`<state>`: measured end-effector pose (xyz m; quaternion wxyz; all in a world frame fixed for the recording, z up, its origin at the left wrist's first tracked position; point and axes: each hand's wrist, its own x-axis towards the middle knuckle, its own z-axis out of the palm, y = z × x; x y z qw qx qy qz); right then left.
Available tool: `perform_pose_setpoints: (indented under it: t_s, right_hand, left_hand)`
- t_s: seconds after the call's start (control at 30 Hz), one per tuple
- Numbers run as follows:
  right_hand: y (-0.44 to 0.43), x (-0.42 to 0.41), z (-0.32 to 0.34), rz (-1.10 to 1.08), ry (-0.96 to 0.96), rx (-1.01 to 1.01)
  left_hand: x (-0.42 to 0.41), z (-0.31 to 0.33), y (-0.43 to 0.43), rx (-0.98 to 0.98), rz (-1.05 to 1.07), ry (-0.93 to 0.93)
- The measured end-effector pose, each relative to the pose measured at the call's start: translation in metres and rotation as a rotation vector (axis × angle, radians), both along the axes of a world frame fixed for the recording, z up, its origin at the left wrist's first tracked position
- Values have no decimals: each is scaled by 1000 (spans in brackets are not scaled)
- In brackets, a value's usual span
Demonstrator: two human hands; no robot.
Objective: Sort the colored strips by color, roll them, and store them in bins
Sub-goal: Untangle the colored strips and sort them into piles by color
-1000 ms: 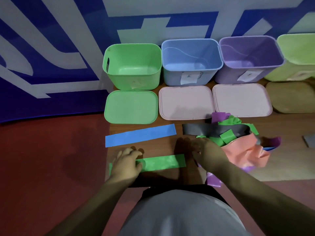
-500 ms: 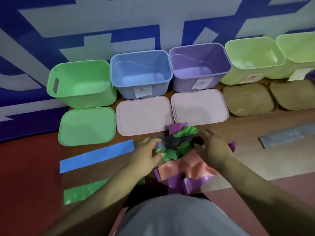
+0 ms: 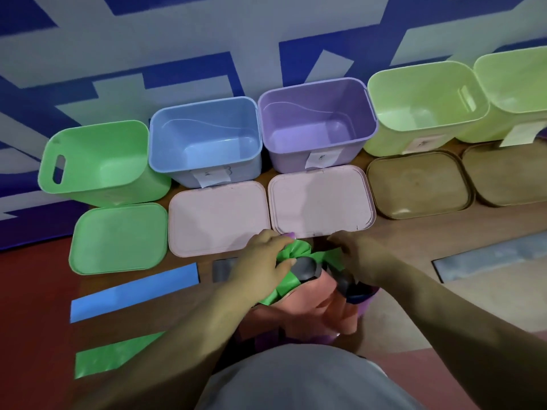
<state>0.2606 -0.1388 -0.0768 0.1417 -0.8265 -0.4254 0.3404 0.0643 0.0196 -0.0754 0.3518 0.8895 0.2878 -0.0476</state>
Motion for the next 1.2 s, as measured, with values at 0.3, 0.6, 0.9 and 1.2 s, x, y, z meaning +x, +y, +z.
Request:
perform_pose_setpoints:
  t_s: [0.3, 0.6, 0.9, 1.2]
  right_hand:
    - [-2, 22, -3, 98, 103, -39]
    - [5, 29, 105, 148, 39, 165]
    - [3, 15, 146, 119, -44, 210]
    - [45, -38, 160, 88, 193, 408]
  left_hand:
    - [17, 3, -3, 43, -36, 94]
    - [45, 39, -15, -368, -57, 77]
    - [11, 70, 3, -440, 42, -84]
    - [-61, 101, 43, -507, 78, -191]
